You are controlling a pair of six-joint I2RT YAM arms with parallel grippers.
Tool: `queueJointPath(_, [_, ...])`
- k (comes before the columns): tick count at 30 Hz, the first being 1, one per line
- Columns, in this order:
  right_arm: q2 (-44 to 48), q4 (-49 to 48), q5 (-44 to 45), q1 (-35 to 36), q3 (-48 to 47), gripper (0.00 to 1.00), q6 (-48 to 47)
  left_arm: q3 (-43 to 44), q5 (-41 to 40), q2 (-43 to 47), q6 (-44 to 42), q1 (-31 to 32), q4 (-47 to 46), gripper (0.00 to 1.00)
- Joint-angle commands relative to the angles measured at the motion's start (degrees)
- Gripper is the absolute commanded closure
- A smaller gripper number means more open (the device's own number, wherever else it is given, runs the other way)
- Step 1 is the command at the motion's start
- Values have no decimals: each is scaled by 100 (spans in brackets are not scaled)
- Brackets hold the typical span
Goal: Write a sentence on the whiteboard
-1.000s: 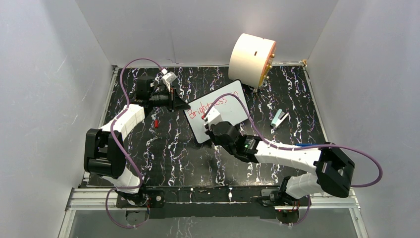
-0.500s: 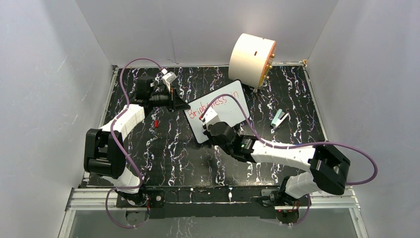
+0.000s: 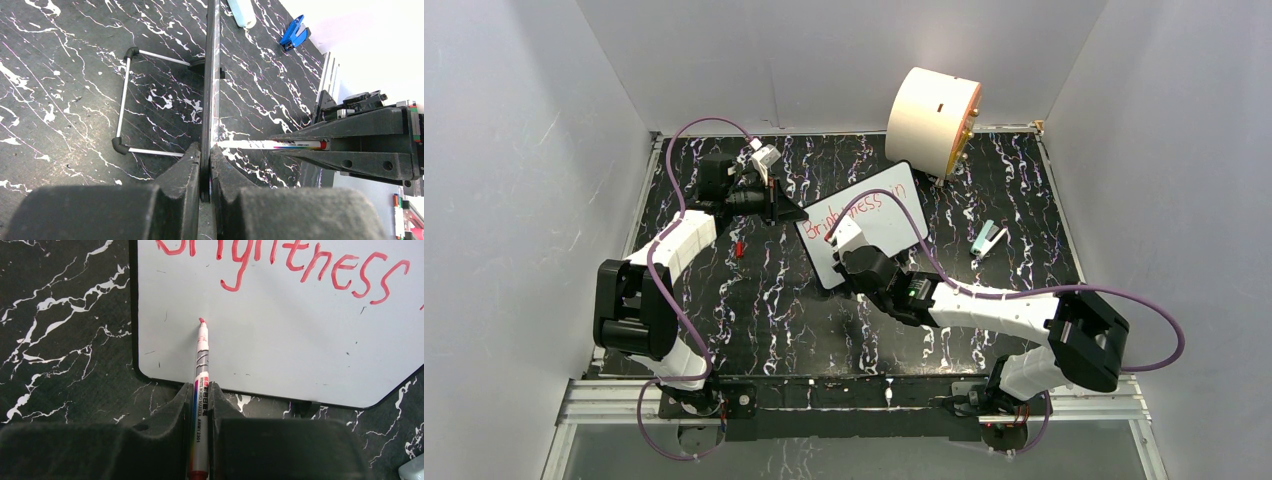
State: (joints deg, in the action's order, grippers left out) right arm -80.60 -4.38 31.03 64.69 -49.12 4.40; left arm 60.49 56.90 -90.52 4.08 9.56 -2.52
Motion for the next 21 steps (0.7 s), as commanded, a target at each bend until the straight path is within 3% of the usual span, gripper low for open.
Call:
queueJointPath(1, [-13,207,227,9,-208,100,148,-102,-462,-116,-232,151,472,100])
queueJointPath(21, [290,78,436,9,-159,100,148,-99,-483,-133,-228,150,472,100])
